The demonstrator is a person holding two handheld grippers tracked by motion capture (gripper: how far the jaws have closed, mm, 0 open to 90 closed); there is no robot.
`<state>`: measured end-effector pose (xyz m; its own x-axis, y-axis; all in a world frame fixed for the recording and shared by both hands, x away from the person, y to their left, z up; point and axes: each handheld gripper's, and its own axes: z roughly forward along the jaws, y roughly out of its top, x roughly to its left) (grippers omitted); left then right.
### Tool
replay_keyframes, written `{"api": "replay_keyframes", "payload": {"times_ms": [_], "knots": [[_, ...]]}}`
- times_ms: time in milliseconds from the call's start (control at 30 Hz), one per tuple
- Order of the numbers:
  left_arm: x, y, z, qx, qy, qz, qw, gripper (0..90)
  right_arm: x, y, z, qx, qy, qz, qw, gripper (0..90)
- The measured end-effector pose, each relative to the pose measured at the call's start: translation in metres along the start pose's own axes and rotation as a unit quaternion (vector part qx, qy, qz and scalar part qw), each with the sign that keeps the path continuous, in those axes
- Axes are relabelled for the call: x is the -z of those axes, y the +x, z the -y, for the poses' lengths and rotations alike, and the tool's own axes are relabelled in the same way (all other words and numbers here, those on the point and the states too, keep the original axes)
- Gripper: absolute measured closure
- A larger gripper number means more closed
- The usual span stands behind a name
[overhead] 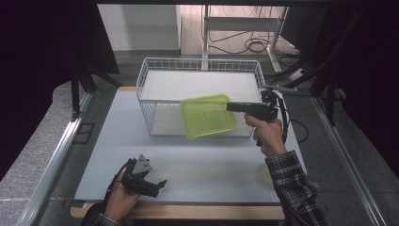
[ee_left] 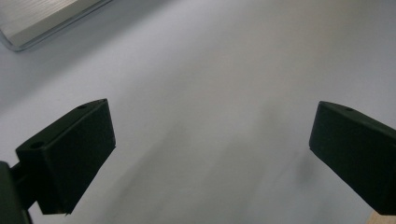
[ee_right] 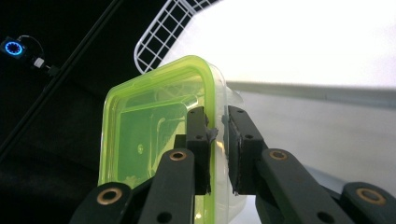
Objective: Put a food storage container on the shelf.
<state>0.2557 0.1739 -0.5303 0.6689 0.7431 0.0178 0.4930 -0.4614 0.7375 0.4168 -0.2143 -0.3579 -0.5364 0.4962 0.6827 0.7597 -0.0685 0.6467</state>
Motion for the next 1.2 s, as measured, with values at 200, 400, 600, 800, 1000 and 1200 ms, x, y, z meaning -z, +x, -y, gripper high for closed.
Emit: {"api": "replay_keyframes", "payload": {"times_ms": [200,400,600,800,1000,1200], "knots": [[0.001,0.002,0.000,0.006,-0.004,-0.001,1.0000,0.0,-0.001,0.005,-0.012,0.009,-0.012,0.009,0.9998,80.0],[0.001,0.003,0.001,0.009,-0.004,0.000,0.9999,0.0,-0.004,0.009,-0.023,0.012,-0.024,0.021,0.9994,80.0],[0.001,0.003,0.001,0.010,-0.004,0.001,0.9999,0.0,-0.008,0.013,-0.035,0.014,-0.036,0.034,0.9987,80.0],[0.002,0.004,0.001,0.018,-0.002,0.006,0.9998,0.0,-0.015,0.016,-0.047,0.017,-0.047,0.048,0.9976,80.0],[0.001,0.003,0.001,0.017,0.000,0.008,0.9998,0.0,-0.020,0.017,-0.058,0.021,-0.059,0.062,0.9961,80.0],[0.001,0.003,0.001,0.017,0.000,0.007,0.9998,0.0,-0.028,0.016,-0.066,0.020,-0.071,0.077,0.9943,80.0]]}}
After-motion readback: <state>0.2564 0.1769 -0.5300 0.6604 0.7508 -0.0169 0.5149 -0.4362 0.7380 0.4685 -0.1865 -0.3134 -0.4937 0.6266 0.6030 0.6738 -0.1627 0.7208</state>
